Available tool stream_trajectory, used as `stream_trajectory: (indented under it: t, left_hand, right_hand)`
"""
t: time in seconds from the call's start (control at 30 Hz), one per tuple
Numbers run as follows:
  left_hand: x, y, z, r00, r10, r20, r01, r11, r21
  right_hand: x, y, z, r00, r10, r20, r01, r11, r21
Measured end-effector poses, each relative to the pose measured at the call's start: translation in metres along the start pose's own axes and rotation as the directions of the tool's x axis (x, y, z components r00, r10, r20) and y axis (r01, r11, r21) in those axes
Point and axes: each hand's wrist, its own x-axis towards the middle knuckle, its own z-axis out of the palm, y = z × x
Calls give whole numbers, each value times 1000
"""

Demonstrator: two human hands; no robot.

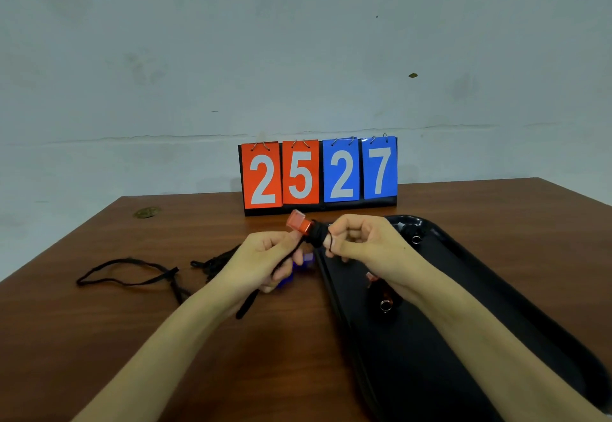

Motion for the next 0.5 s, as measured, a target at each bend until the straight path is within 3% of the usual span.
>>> stream_trajectory:
  t: [0.13,0.27,0.37,0.5]
  left_hand:
    - [1,-4,13,996,68,-61,-60,989,135]
    - [-1,-13,24,991,129,-31,-113,946,303]
    - [0,-17,24,990,141,-30,-117,907,404]
    - [-1,-16,20,986,155,-54,-112,879,463]
  right_hand:
    - [5,5,0,974,125,-189,-120,992,38]
    - [7,14,-2,924,45,-378,-164,944,-286]
    - [5,20,1,924,-64,-376,-174,807,-565]
    - [2,16,2,959,-96,-266,-147,634,-759]
